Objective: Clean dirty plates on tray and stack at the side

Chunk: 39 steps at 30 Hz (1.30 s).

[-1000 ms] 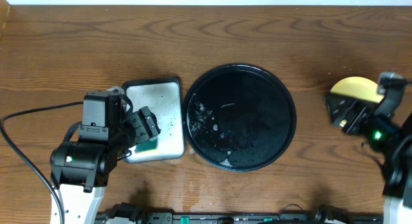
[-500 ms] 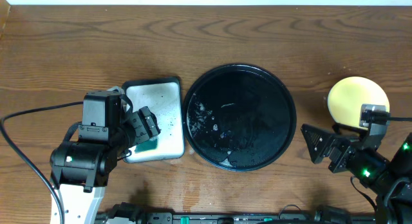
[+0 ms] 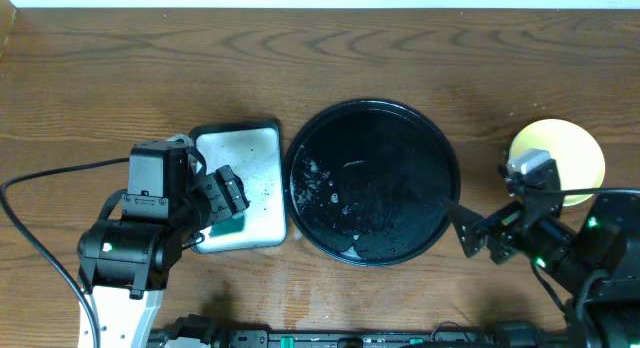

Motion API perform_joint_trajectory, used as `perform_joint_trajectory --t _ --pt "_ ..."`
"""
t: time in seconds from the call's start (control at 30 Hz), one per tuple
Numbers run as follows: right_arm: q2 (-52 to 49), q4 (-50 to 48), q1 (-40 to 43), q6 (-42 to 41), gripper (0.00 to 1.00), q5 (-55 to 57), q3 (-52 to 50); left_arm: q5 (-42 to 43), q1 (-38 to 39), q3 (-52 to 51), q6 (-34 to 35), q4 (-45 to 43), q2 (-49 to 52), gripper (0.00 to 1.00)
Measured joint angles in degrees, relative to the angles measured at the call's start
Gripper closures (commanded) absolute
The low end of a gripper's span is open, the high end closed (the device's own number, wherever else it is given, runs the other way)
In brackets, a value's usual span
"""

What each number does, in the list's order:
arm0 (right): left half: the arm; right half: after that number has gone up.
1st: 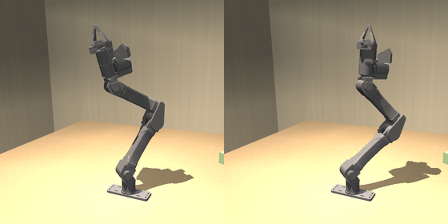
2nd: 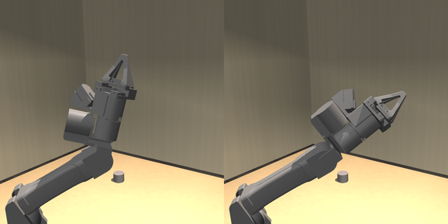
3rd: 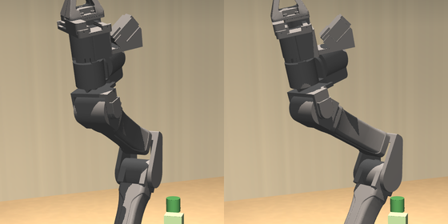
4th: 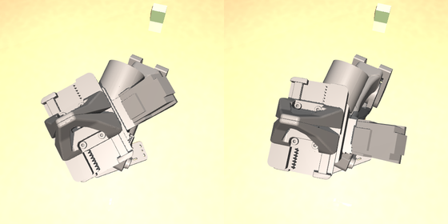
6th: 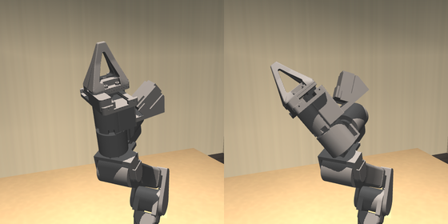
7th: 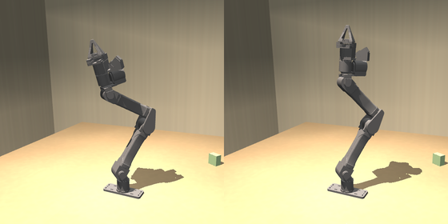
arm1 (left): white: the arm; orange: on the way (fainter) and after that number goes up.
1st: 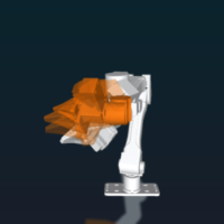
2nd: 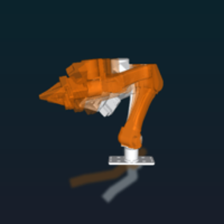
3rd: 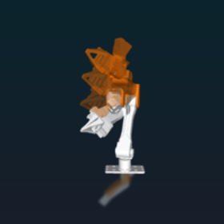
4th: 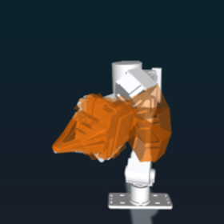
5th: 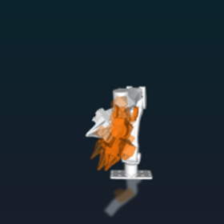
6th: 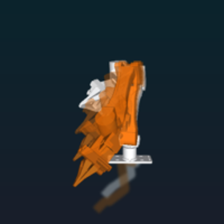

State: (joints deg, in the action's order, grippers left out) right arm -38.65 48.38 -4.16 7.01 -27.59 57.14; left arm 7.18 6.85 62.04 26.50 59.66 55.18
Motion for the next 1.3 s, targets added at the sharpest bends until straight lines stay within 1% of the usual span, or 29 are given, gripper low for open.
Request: perform_joint_trajectory --t 0.1,0.23,0.33,0.37,0.5,0.7,0.77,0.97,1.3 --pt "3.3 -4.1 -1.9 1.1 0.01 2.1 -5.4 0.0 0.0 0.0 0.0 0.0 0.0 0.12" --pt "12.4 -6.9 -2.0 1.6 0.01 4.0 -13.2 0.0 0.0 0.0 0.0 0.0 0.0 0.12" --pt "19.5 -12.5 -2.0 2.1 0.01 5.6 -19.6 0.0 0.0 0.0 0.0 0.0 0.0 0.12" --pt "22.8 -14.9 -2.0 2.2 0.01 6.4 -23.3 0.0 0.0 0.0 0.0 0.0 0.0 0.12" --pt "28.8 -20.2 -2.0 2.4 0.01 7.5 -31.9 0.0 0.0 0.0 0.0 0.0 0.0 0.12" --pt "36.8 -31.3 -2.0 2.5 0.01 8.3 -44.9 0.0 0.0 0.0 0.0 0.0 0.0 0.12" --pt "37.7 -35.8 -2.0 2.5 0.01 8.4 -48.7 0.0 0.0 0.0 0.0 0.0 0.0 0.12" --pt "38.0 -45.5 -2.0 2.5 0.01 8.6 -55.7 0.0 0.0 0.0 0.0 0.0 0.0 0.12" --pt "38.0 -45.8 -2.0 2.5 0.01 9.2 -56.6 0.0 0.0 0.0 0.0 0.0 0.0 0.12"
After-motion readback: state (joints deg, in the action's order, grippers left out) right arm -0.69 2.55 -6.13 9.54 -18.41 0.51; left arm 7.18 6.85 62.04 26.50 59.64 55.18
